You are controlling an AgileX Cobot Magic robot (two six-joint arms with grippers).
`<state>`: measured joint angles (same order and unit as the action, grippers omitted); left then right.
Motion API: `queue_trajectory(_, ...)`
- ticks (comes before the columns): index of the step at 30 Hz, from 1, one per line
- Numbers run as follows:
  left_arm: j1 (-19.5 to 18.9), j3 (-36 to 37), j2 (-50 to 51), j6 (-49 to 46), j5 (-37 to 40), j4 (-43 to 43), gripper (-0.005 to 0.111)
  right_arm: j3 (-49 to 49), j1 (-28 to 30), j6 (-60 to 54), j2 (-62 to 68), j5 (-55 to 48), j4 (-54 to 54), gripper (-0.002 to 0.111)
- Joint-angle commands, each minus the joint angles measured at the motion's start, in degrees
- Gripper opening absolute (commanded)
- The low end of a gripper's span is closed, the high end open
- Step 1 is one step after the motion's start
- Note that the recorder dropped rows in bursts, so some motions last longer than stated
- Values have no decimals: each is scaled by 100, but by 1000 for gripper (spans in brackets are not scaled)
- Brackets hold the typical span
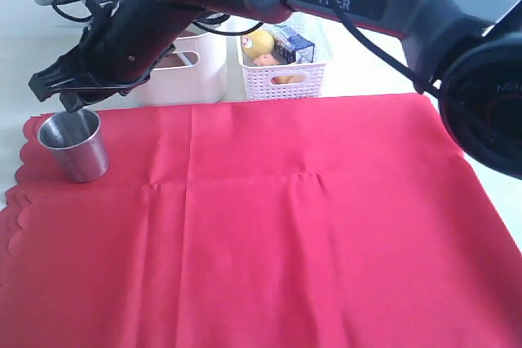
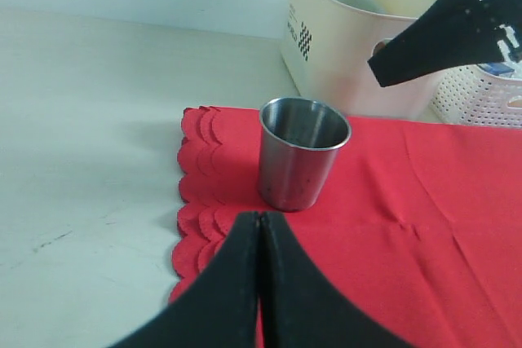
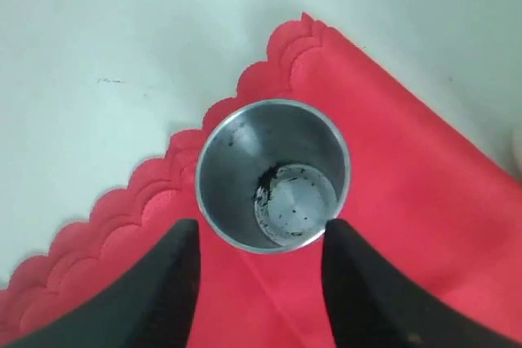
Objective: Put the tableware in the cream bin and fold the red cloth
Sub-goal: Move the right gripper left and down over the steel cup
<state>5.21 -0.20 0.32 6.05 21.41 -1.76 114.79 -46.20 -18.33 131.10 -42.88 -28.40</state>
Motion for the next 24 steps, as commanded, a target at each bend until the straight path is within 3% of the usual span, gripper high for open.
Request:
queue_trajectory(1, -7, 20, -32, 17, -48, -42, 0, 11, -39, 140, 29, 254, 324, 46)
queue_trajectory(24, -7, 20, -32, 17, -48, -42, 0, 11, -39, 604, 426, 867, 741, 46)
